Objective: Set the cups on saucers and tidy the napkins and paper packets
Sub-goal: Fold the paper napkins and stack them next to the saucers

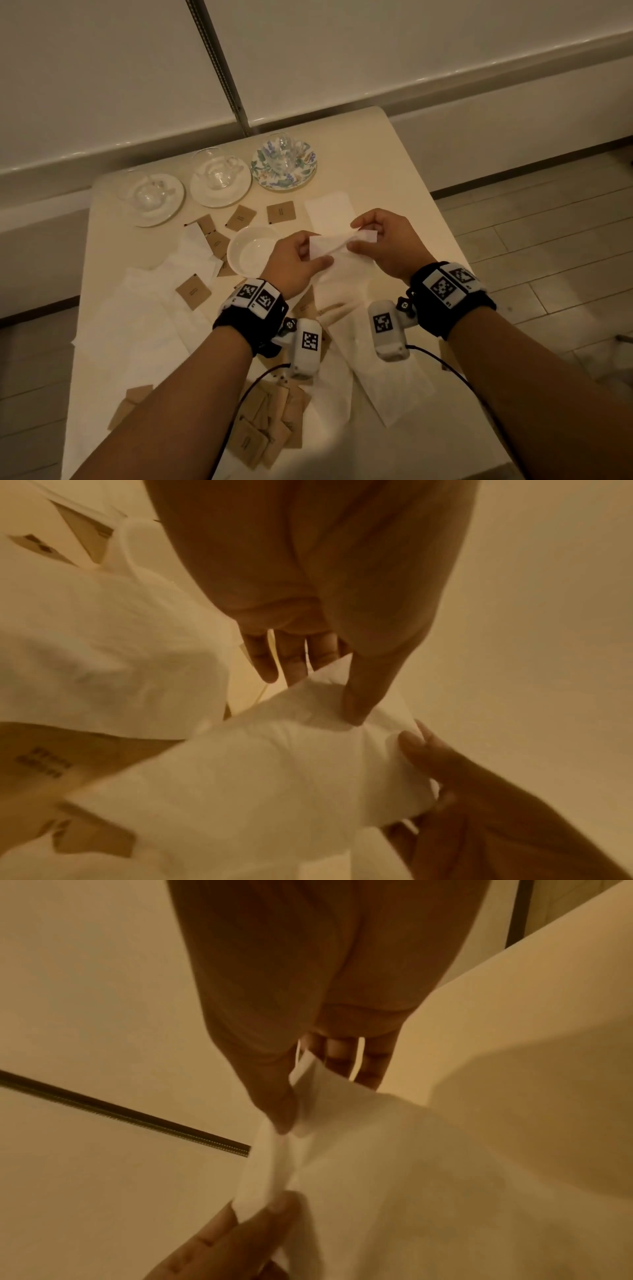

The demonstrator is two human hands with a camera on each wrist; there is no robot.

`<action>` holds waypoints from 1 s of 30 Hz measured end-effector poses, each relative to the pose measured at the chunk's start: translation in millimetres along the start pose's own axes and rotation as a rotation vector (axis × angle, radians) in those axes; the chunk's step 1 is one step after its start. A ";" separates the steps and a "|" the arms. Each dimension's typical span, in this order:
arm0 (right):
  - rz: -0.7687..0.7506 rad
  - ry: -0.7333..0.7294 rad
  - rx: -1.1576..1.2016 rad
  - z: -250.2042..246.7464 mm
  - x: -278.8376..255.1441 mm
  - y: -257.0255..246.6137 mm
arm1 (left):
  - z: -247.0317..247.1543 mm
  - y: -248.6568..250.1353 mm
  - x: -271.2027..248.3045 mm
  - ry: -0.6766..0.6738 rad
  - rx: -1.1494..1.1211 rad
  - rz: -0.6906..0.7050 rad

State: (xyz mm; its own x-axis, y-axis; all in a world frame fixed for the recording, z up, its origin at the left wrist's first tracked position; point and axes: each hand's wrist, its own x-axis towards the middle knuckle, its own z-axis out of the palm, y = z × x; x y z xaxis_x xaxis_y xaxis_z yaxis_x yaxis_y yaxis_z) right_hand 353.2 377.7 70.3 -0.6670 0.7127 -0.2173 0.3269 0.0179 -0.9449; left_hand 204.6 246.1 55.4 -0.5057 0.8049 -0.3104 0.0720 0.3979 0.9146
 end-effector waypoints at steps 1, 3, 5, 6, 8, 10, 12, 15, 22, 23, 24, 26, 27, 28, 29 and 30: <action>0.018 0.001 0.050 0.1 0.8 0.6 | -2.8 3.3 2.2 0.007 -0.026 0.007; 0.083 -0.071 0.084 0.5 2.5 2.7 | -7.7 10.6 6.0 0.021 -0.060 0.022; 0.115 -0.159 0.045 2.1 3.4 6.2 | -11.9 17.9 9.1 0.021 -0.080 0.041; 0.110 -0.177 0.006 2.7 3.7 7.3 | -13.2 21.1 10.8 0.020 -0.094 0.050; 0.084 -0.170 -0.034 4.2 3.8 7.1 | -15.5 25.7 12.6 0.017 -0.154 0.053; 0.079 -0.148 -0.010 4.7 4.3 5.1 | -17.3 26.2 13.0 -0.001 -0.174 0.027; 0.103 -0.132 0.041 5.4 5.3 2.3 | -19.7 23.0 12.2 -0.041 -0.119 -0.026; 0.132 -0.117 0.111 5.0 4.5 -1.4 | -23.0 15.4 10.4 -0.057 -0.126 -0.076; 0.141 -0.046 0.177 5.0 3.8 -6.4 | -29.8 14.5 13.7 0.059 -0.111 0.012; 0.133 -0.037 0.151 5.0 4.0 -7.3 | -31.2 14.5 13.2 0.066 -0.105 0.031; 0.121 -0.029 0.124 5.3 4.2 -8.0 | -32.7 14.8 12.7 0.065 -0.095 0.056; 0.083 -0.015 0.099 6.4 4.7 -9.7 | -35.0 15.5 12.1 0.060 -0.044 0.110; 0.061 -0.009 0.084 7.1 4.9 -10.9 | -35.7 15.6 12.2 0.064 -0.013 0.124; 0.040 0.000 0.061 7.9 5.3 -11.7 | -35.9 15.7 12.3 0.077 0.011 0.127; 0.020 0.008 0.035 8.6 5.8 -12.4 | -36.1 15.8 12.3 0.094 0.027 0.123; 0.003 0.013 0.014 9.2 6.1 -12.9 | -36.1 15.7 12.4 0.111 0.037 0.118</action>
State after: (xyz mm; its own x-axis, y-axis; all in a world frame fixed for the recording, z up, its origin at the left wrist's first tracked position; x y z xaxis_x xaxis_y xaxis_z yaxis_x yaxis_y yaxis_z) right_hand 338.7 375.4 79.0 -0.6571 0.7219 -0.2169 0.3193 0.0059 -0.9476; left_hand 168.4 246.4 75.3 -0.5837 0.7942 -0.1691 0.1666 0.3210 0.9323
